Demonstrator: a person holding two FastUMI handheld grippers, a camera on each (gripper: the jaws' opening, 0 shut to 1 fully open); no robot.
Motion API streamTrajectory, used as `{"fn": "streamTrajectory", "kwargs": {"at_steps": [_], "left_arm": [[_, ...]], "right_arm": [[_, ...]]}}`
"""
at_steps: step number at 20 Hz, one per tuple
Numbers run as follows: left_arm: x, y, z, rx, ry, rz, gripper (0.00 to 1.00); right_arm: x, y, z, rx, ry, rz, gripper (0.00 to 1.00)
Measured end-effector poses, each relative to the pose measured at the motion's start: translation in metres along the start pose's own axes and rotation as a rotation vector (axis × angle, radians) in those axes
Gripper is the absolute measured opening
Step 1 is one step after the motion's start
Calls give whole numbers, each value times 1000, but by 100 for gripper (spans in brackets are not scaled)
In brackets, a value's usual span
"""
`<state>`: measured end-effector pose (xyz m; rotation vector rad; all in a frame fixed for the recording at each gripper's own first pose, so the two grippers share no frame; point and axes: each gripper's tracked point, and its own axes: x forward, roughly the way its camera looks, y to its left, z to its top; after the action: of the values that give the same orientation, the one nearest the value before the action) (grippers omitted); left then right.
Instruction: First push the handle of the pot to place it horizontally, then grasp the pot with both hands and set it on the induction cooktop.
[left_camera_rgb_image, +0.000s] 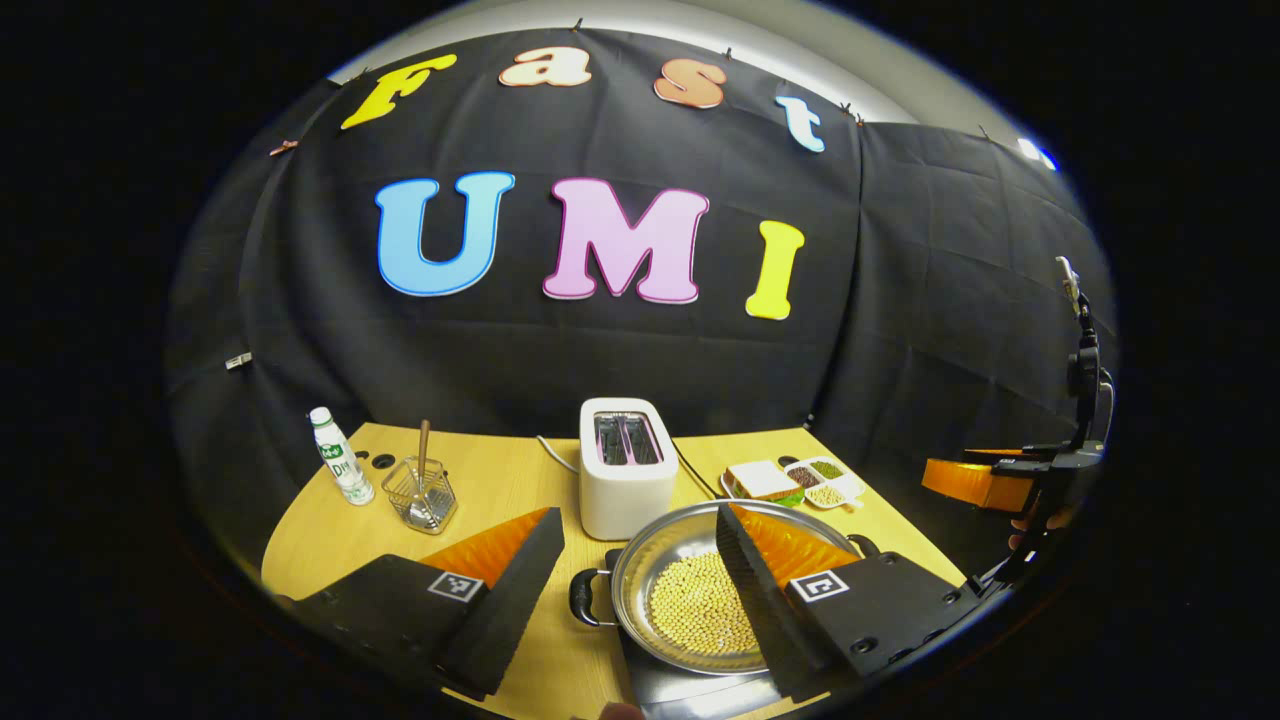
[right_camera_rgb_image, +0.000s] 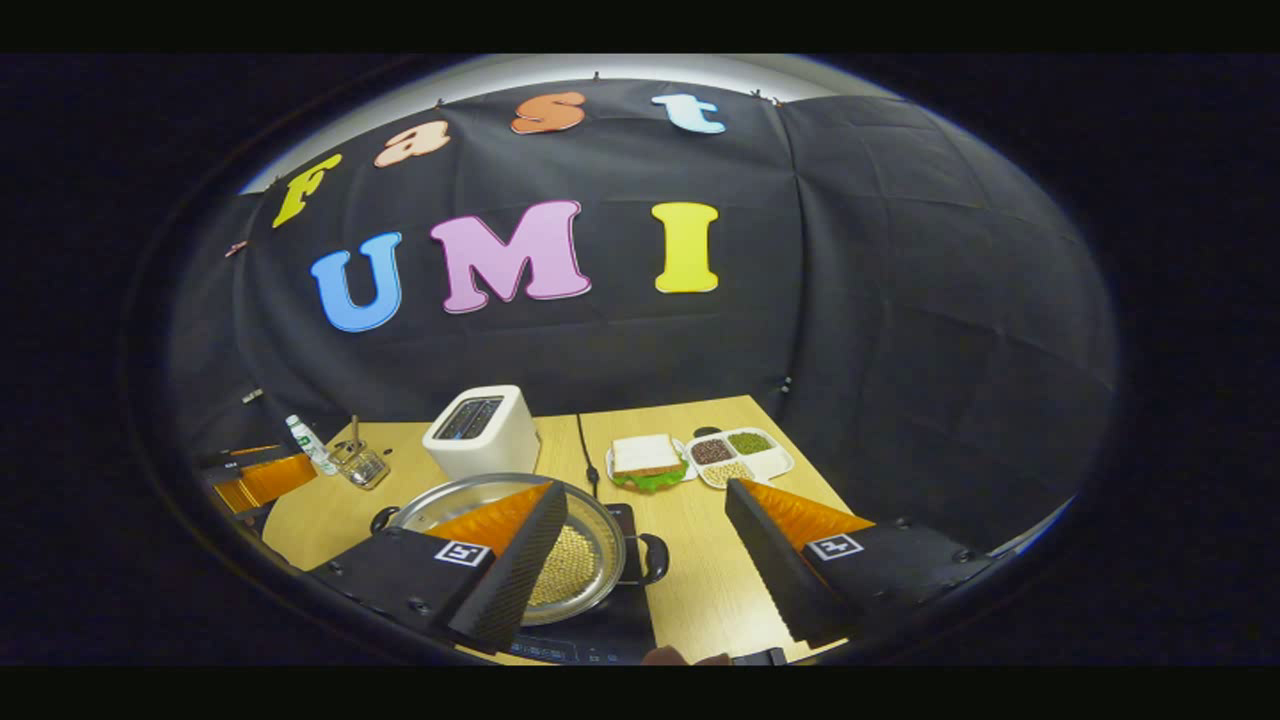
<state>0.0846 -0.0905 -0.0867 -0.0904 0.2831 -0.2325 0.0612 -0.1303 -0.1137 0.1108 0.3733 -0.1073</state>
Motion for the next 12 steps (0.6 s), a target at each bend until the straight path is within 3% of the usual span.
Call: {"fn": "streamTrajectory", "kwargs": {"at_steps": [6,12], "left_arm": [[-37,11,33,-16,-97,17,95],[-76,27,57,64,-195,66,95]], "right_arm": [[-45,18,44,-38,-160,-15,98],[-84,40,65,-59,-270,-22,98]]}}
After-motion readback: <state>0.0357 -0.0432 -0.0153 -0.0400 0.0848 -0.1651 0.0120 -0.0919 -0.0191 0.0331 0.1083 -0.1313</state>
